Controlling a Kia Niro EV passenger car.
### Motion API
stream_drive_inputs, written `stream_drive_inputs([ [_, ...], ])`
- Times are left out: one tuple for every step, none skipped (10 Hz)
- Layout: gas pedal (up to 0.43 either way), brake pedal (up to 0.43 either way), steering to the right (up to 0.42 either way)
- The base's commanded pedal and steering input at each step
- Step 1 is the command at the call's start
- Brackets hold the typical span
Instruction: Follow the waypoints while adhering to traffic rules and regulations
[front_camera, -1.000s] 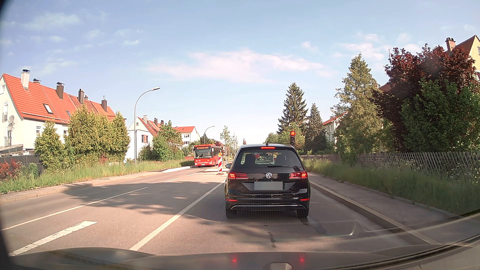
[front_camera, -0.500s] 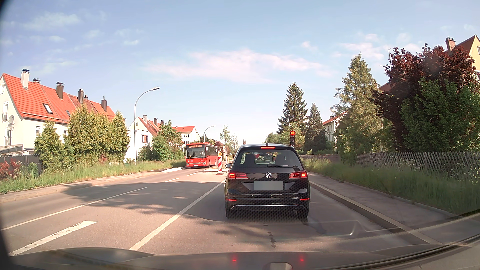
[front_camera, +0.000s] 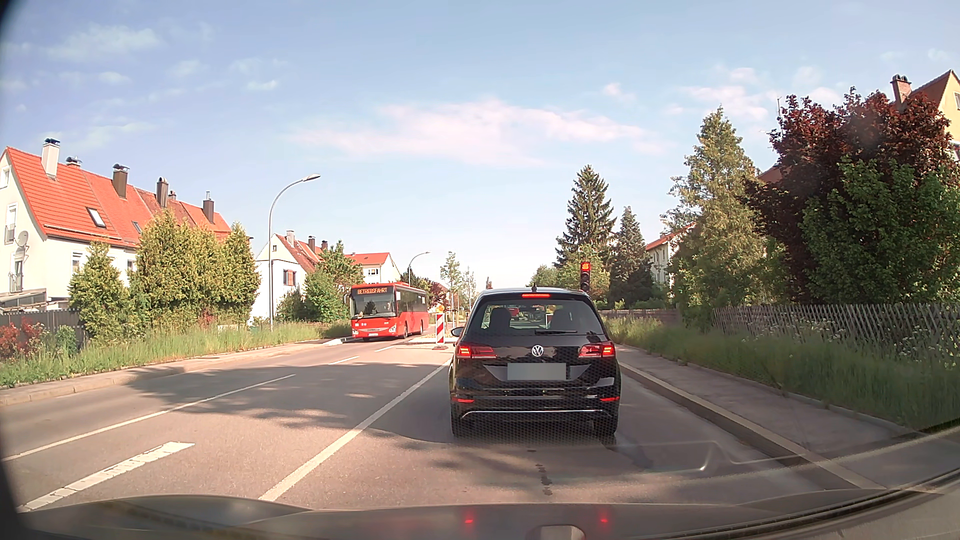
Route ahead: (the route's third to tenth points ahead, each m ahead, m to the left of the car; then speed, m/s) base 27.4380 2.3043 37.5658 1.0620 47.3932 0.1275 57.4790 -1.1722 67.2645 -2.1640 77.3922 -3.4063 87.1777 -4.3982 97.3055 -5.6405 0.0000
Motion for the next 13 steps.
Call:
stream_drive_inputs([
  [0.000, 0.244, -0.021],
  [0.000, 0.244, -0.021],
  [0.000, 0.244, -0.021],
  [0.000, 0.244, -0.021],
  [0.000, 0.244, -0.021],
  [0.000, 0.244, -0.021],
  [0.000, 0.244, -0.021],
  [0.000, 0.244, -0.021],
  [0.000, 0.244, -0.021],
  [0.000, 0.244, -0.021],
  [0.000, 0.244, -0.021],
  [0.000, 0.244, -0.021],
  [0.000, 0.244, -0.021],
])
